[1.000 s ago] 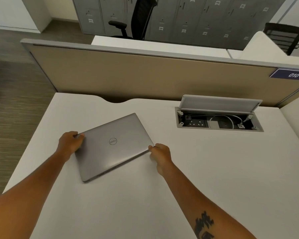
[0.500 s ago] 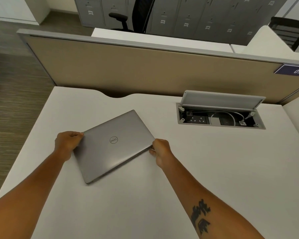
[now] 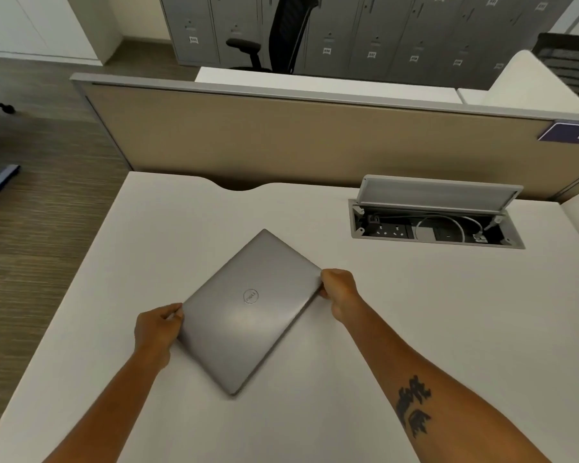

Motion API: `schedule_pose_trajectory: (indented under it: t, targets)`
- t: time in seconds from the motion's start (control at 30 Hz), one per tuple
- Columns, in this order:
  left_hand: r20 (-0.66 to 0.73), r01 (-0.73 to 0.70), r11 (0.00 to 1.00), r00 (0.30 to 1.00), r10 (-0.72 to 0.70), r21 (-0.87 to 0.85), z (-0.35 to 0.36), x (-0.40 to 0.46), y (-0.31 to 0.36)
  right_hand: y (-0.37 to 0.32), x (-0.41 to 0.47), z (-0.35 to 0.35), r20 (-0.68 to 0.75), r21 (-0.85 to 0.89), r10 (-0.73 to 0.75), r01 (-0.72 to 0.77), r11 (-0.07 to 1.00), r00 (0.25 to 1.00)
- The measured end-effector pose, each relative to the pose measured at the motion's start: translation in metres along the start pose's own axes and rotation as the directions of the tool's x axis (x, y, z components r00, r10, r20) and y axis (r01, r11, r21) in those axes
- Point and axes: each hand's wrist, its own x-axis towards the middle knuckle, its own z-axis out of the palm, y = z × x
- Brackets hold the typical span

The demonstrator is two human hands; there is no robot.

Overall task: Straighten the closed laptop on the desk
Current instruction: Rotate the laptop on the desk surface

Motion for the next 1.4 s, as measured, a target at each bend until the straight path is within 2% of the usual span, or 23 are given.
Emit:
schedule_pose_trajectory:
  t: [0.17, 0.5, 0.83, 1.4]
  targets:
    - [-0.014, 0.104, 0.99, 0.994, -0.106, -0.091, 0.014, -0.045, -0.028, -0.001, -0.003, -0.015, 0.01, -0.082, -0.031, 0.032, 0.996, 0.999]
    - [0.038, 0.22, 0.914, 0.975, -0.221, -0.341, 0.043, -0.138, -0.054, -0.006, -0.012, -0.033, 0.041, -0.21, -0.074, 0.081, 0.974, 0.996]
    - [0.069, 0.253, 0.903, 0.967, -0.244, -0.347, 0.047, -0.183, -0.054, -0.007, -0.017, -0.034, 0.04, -0.315, -0.117, 0.124, 0.941, 0.992]
    - [0.09, 0.327, 0.857, 0.944, -0.318, -0.399, 0.043, -0.188, -0.045, -0.01, -0.021, -0.027, 0.003, -0.476, -0.138, 0.123, 0.871, 0.99]
